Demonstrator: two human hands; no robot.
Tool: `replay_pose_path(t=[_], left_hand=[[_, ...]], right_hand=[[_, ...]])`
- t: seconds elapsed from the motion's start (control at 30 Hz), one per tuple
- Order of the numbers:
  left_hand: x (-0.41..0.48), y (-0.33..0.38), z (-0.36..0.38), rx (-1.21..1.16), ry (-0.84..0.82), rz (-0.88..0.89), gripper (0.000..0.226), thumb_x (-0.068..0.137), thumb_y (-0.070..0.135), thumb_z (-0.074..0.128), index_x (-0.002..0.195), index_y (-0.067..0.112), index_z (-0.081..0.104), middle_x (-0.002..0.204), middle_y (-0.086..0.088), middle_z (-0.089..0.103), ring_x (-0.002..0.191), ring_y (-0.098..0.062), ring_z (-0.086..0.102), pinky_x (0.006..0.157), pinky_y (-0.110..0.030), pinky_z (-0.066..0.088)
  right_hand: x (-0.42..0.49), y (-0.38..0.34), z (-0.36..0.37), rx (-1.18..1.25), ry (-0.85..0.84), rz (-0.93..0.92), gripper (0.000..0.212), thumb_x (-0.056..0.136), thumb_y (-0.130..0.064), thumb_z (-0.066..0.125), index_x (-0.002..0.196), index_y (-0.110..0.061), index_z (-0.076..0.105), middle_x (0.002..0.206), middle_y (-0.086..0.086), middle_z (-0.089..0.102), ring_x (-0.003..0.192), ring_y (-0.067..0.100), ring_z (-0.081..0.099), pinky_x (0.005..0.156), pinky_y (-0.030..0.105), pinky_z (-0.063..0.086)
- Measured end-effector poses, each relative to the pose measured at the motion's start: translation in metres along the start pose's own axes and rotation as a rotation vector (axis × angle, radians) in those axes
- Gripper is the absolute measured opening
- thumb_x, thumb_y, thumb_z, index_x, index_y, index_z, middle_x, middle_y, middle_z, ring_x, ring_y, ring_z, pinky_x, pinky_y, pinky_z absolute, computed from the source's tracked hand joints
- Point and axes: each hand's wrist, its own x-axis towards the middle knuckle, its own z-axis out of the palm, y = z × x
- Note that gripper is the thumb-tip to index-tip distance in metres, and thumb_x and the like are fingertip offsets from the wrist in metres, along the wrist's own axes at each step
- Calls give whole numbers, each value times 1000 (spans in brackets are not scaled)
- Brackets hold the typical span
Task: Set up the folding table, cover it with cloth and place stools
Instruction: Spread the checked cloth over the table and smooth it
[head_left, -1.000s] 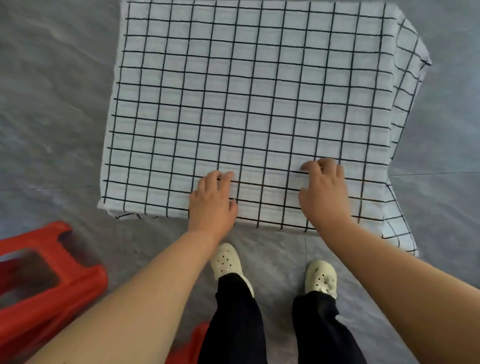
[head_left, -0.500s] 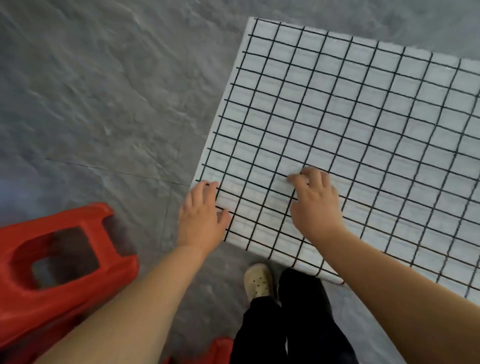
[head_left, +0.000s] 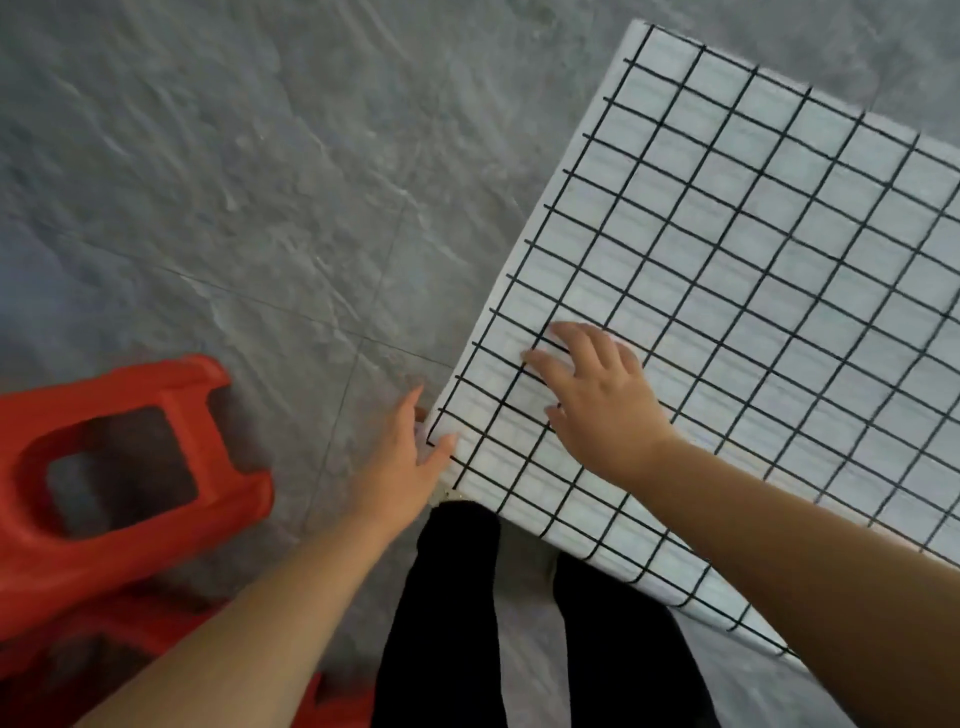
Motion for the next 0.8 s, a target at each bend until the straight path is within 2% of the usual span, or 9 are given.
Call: replay_pose_path(t=[0.1,0.2,0.27,0.37,0.57,0.8], left_hand=[[-3,-26,-7,37,-28,5,59,92,30,56,145,22,31,130,0,52,115,-14,52,91,-26,41],[-7,-41,-14,80,-40,37,53,92,31,56,140,20,38,118,8,51,107,-10,54,86,-25,42],[-9,-48,-16,134,-38,69,52,93,33,54,140,21,37,121,10,50,109,-7,50,85,-21,39],[-9,-56,-15,128,44,101,50,91,34,55,137,20,40,125,6,52,111,-9,51,88,-26,44],[-12,-64,0,72,136,108,23,91,32,55,110,19,58,111,6,57,97,-12,57,78,-30,48],[-13,-71,0,-31,174,118,19,93,23,53,104,14,66,105,3,59,95,-12,58,80,-27,48]], right_hand=[[17,-31,6,-17,17,-63,53,67,-17,75,118,-14,62,131,19,54,121,39,50,95,50,44],[23,-53,13,-9,-22,-32,45,68,-14,74,112,-12,64,131,20,54,124,41,47,97,52,43],[26,-65,19,-6,-22,-86,45,68,-13,74,112,-10,64,131,21,54,124,40,48,99,52,42],[24,-77,27,-14,-17,-148,41,70,-13,70,111,-10,65,128,20,56,122,40,51,101,51,40],[15,-90,37,-27,-45,-146,40,76,-18,68,114,-10,63,130,19,55,125,38,48,103,49,38],[6,-97,40,-11,-3,-137,36,76,-13,69,111,-8,64,127,18,57,121,38,51,101,49,41]])
